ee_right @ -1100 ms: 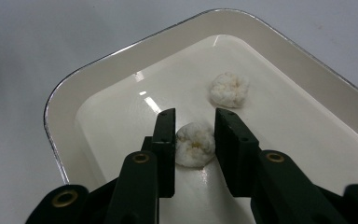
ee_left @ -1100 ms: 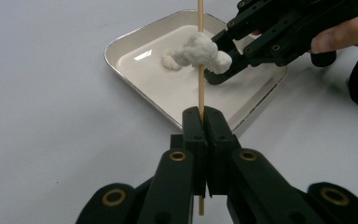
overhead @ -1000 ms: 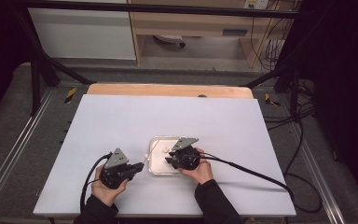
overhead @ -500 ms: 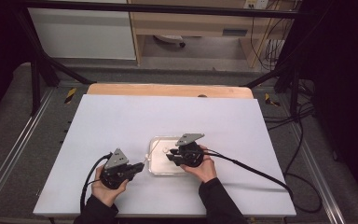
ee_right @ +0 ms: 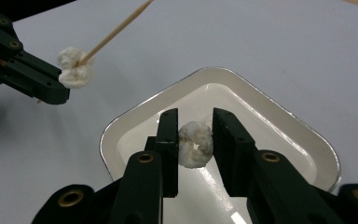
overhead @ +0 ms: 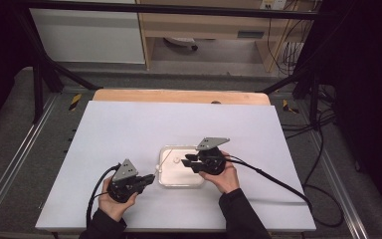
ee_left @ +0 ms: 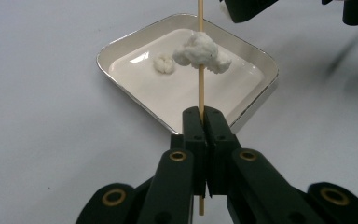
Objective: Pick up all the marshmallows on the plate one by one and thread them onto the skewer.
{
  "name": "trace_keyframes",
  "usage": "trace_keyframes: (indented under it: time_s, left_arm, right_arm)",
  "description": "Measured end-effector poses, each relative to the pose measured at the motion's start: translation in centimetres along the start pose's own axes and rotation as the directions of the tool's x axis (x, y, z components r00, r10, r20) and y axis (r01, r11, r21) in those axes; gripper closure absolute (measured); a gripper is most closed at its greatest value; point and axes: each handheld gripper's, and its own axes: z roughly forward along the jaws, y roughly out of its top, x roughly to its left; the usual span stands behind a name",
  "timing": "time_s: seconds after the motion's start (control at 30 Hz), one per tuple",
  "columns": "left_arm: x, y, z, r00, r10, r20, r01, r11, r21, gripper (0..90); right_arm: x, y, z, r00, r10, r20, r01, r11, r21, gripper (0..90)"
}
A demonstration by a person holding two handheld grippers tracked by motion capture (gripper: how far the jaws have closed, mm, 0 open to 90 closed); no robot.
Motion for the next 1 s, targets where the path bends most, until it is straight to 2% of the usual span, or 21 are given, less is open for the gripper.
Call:
trace_keyframes:
  time_s: [0.53, 0.73, 0.83, 1.0]
  left_arm:
    - [-0.6, 0.1, 0.2, 0.9998, 0.013, 0.017, -0.013, 0.9999, -0.001, 88.8]
    - [-0.8, 0.1, 0.3, 0.9995, 0.021, 0.024, -0.021, 0.9998, -0.003, 88.8]
    - [-0.9, 0.1, 0.3, 0.9993, 0.022, 0.029, -0.022, 0.9997, -0.006, 88.8]
    - [-1.1, 0.2, 0.3, 0.9989, 0.031, 0.036, -0.030, 0.9995, -0.005, 88.8]
  right_arm:
    - [-0.6, 0.0, -3.6, 0.9972, 0.065, -0.038, -0.068, 0.993, -0.094, 73.2]
    - [-0.7, 0.4, -4.7, 0.9914, 0.103, -0.081, -0.114, 0.982, -0.151, 73.1]
    - [-0.7, 0.7, -5.1, 0.9862, 0.115, -0.119, -0.136, 0.974, -0.181, 73.0]
    - [-0.8, 1.0, -5.4, 0.9778, 0.140, -0.156, -0.172, 0.961, -0.216, 72.8]
